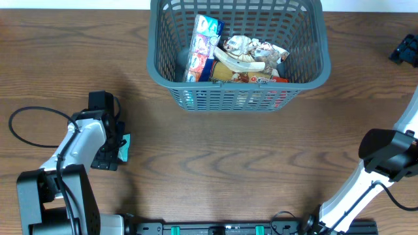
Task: Pack container
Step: 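Lower the left gripper and grasp the mint-green snack, then lift the mint-green packet and carry it over the basket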
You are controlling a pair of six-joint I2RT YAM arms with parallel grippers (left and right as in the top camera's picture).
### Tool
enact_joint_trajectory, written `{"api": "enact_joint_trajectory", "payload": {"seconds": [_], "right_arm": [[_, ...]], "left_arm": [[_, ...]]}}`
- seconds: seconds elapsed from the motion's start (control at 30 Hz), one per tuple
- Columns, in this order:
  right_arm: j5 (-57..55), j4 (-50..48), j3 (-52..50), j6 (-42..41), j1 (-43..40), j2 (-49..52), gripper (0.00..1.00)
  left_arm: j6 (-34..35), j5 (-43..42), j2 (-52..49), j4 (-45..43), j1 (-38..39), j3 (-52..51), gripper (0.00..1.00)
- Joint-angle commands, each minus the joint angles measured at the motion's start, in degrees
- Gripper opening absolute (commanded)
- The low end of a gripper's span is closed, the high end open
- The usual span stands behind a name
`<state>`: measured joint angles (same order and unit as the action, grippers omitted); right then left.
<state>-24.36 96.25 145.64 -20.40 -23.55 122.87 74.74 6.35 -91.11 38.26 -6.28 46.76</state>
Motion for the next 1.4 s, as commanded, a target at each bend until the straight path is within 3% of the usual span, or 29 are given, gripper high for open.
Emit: {"api": "enact_joint_trajectory", "payload": {"seconds": [0.0, 0.03, 0.17, 0.2, 0.43, 0.53, 0.87, 1.17, 1.37], "right_arm": [[-0.63, 0.00, -0.26, -0.79, -0.04, 0.11, 0.99], [-0.63, 0.00, -0.26, -0.79, -0.04, 0.11, 0.99], [-0.63, 0.00, -0.26, -0.79, -0.04, 0.11, 0.99], [-0.63, 0.00, -0.26, -0.79, -0.04, 0.11, 0.99], [-0.63, 0.00, -0.26, -0.79, -0.04, 0.11, 0.99], [-0.63, 0.00, -0.26, -0.79, -0.04, 0.11, 0.99], [-0.63, 0.00, -0.26, -0.79, -0.04, 0.11, 0.99], [-0.63, 0.00, -0.26, -0.79, -0.04, 0.11, 0.99], [-0.63, 0.00, -0.26, -0.79, -0.04, 0.11, 0.99]], "left_arm": [[-0.33, 0.28, -0.63, -0.02, -0.20, -0.31, 0.92], [-0.33, 0.28, -0.63, 0.00, -0.20, -0.31, 0.71], [-0.31, 0.28, -0.63, 0.13, -0.20, -0.31, 0.15], [-0.33, 0.28, -0.63, 0.22, -0.20, -0.31, 0.06], [-0.39, 0.31, -0.61, -0.42, -0.20, 0.55, 0.06], [-4.17, 0.28, -0.17, -0.13, -0.17, 3.78, 0.06], [-21.22, 0.04, 4.46, 4.13, 1.60, 30.95, 0.06], [-31.95, -1.27, 4.63, 2.60, 12.00, 57.96, 0.06], [-37.90, -1.22, 4.26, -5.70, 22.01, 61.68, 0.06]]}}
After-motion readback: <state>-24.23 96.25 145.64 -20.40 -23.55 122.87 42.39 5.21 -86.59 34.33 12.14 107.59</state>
